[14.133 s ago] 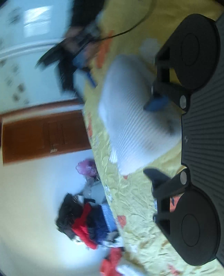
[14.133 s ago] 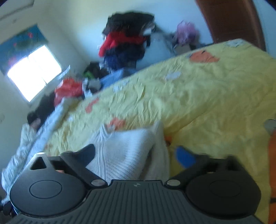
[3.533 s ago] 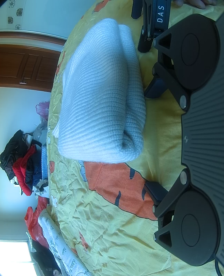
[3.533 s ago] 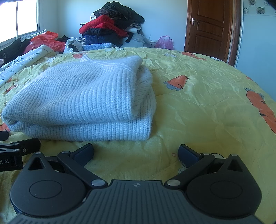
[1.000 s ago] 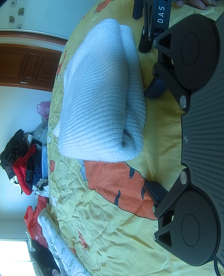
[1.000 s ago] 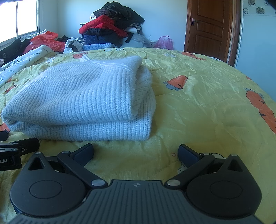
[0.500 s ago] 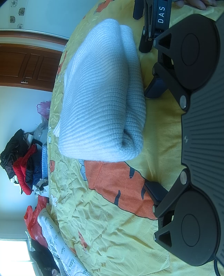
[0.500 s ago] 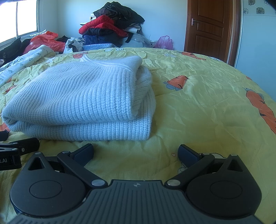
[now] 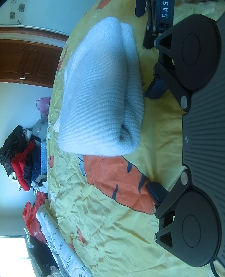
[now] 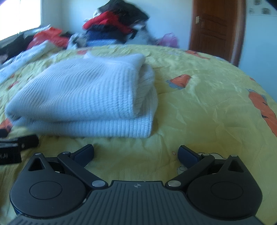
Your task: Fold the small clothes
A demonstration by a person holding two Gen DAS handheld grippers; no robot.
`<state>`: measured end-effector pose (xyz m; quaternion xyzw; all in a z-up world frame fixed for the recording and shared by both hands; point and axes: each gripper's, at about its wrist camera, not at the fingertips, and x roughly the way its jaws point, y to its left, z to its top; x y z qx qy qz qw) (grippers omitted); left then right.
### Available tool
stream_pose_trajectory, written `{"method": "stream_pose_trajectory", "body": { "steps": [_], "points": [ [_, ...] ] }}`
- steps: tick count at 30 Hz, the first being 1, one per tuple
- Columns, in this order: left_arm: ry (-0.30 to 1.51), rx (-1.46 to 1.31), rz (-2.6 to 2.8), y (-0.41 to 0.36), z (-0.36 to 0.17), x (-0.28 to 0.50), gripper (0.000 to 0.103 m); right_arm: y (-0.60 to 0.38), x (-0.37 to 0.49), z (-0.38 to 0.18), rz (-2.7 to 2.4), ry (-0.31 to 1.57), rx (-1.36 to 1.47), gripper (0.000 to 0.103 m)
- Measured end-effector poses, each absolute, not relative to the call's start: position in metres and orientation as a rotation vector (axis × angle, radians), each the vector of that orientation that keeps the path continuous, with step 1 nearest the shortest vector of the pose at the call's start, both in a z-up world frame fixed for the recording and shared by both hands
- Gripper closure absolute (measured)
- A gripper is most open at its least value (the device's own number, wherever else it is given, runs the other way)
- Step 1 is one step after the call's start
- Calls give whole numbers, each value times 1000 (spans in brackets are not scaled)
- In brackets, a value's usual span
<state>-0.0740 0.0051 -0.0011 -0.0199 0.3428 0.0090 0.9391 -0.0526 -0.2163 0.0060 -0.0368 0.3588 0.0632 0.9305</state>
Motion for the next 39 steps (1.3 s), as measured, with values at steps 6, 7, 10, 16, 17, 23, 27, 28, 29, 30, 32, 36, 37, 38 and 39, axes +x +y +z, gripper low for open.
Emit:
{"method": "stream_pose_trajectory", "body": {
  "steps": [6,7,10,16,17,23,27,28,29,30,32,36,37,38,39],
  "points": [
    [727,-46,-25,5,17,-96,0,-219,-74,21,156,766,-5,0],
    [727,-54,-36,5,20,-100,0,-217,-77,24,159,763,-12,0],
    [735,-74,-50,6,26,-107,0,-209,-85,29,145,751,-63,0],
    [737,-106,-31,11,33,-114,0,-206,-90,31,140,748,-91,0],
    [740,-115,-32,12,34,-113,0,-208,-89,30,140,754,-82,0],
    [718,-161,-41,18,45,-117,0,-214,-88,29,140,766,-44,0],
    [696,-191,-53,21,52,-119,0,-213,-90,32,141,753,-49,0],
    [689,-199,-60,21,54,-120,0,-213,-90,33,143,751,-50,0],
    [688,-203,-66,22,54,-119,0,-213,-90,33,144,749,-51,0],
    [689,-203,-68,22,55,-119,0,-212,-90,33,145,749,-51,0],
    [691,-195,-65,20,55,-119,0,-212,-90,34,146,749,-53,0],
    [647,-185,-70,20,57,-123,0,-212,-90,34,147,749,-53,0],
    [622,-175,-69,19,59,-126,0,-212,-90,34,148,749,-51,0],
    [609,-161,-56,18,60,-129,0,-212,-91,35,150,749,-50,0],
    [591,-146,-34,16,62,-132,0,-212,-91,35,151,748,-50,0]
  ]
}}
